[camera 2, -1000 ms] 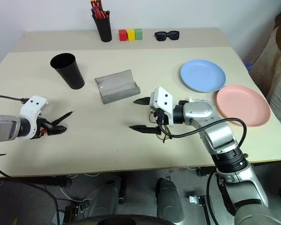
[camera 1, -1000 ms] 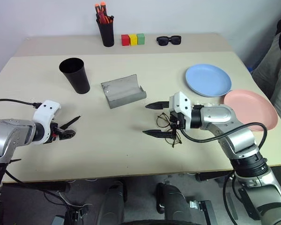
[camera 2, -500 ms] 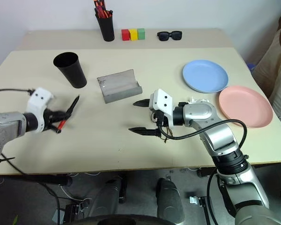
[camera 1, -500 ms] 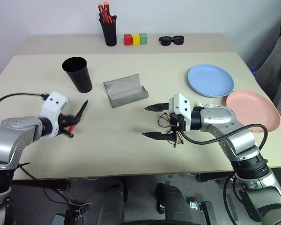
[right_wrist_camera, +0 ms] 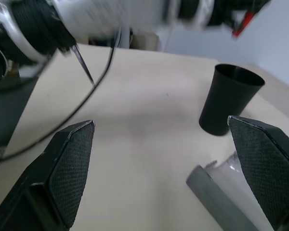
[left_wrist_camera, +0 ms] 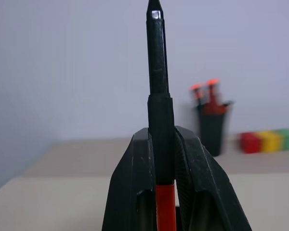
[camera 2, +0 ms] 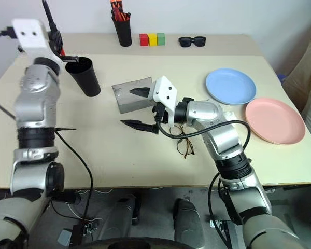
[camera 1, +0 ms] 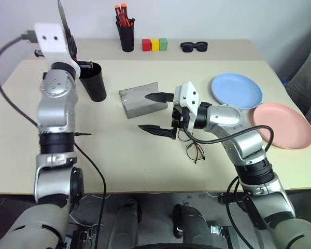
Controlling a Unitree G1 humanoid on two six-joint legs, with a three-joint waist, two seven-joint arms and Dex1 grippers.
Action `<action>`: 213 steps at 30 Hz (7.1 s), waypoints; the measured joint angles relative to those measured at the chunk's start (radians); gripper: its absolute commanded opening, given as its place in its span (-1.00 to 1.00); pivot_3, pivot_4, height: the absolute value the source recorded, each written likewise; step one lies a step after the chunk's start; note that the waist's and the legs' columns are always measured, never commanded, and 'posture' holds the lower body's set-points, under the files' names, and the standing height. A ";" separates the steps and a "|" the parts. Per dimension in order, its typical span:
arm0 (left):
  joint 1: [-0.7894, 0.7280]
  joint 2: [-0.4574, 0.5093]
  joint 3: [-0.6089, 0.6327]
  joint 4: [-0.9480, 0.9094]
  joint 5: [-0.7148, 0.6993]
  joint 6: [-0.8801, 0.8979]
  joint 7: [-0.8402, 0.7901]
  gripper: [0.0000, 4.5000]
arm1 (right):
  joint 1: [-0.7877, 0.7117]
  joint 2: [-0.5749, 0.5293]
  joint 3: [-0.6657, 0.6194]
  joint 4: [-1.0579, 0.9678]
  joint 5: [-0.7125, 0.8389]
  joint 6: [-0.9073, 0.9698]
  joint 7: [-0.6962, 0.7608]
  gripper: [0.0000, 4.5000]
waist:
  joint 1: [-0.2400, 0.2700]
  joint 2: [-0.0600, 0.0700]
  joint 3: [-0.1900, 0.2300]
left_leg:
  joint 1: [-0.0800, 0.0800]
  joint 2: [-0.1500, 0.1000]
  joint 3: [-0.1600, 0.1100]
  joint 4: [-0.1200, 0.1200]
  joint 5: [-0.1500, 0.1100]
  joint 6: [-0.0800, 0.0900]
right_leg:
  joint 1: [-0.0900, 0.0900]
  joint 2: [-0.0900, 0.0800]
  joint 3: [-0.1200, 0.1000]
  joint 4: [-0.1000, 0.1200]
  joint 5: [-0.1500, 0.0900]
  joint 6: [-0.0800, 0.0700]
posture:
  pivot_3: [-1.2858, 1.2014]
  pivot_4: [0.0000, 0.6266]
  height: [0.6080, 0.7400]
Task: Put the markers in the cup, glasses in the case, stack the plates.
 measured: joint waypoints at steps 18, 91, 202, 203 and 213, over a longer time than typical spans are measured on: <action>-0.101 -0.064 0.019 0.367 -0.013 -0.289 -0.027 0.29 | 0.021 0.014 0.005 -0.004 -0.005 -0.007 -0.037 1.00 | 0.006 -0.001 0.000 | -0.001 0.000 0.000 0.001 0.000 0.000 | 0.000 -0.001 0.000 -0.001 0.000 0.000 | 0.03 -0.52 1.00; 0.360 0.369 -0.460 -0.470 -0.143 0.191 -1.404 -0.41 | 0.216 -0.411 -0.188 -0.036 0.076 0.551 -0.045 1.00 | 0.007 0.000 0.001 | -0.009 0.001 0.000 0.003 0.000 0.000 | -0.008 -0.002 0.000 -0.002 -0.002 -0.006 | 0.03 -0.52 1.00; 1.224 0.311 0.147 -0.911 -0.408 0.184 -0.899 0.09 | -0.369 -0.030 0.330 0.494 -0.143 0.174 0.375 -0.54 | -0.021 0.005 0.001 | -0.010 0.016 0.022 0.001 -0.002 -0.004 | -0.019 0.000 0.000 -0.001 0.002 -0.011 | 0.03 -0.52 1.00; 1.222 0.311 0.147 -0.911 -0.410 0.184 -0.900 0.09 | -0.369 -0.028 0.328 0.494 -0.144 0.172 0.380 -0.34 | -0.021 0.005 0.001 | -0.010 0.016 0.022 0.001 -0.002 -0.004 | -0.019 0.000 0.000 -0.001 0.002 -0.011 | 0.03 -0.52 1.00; 0.923 0.294 0.136 -0.852 -0.535 0.353 -0.778 -0.52 | -0.369 -0.023 0.192 0.427 -0.143 0.171 0.300 0.12 | -0.017 0.004 0.000 | -0.010 0.017 0.023 0.001 -0.002 -0.004 | -0.018 0.000 0.000 0.000 0.002 -0.011 | 0.03 -0.52 1.00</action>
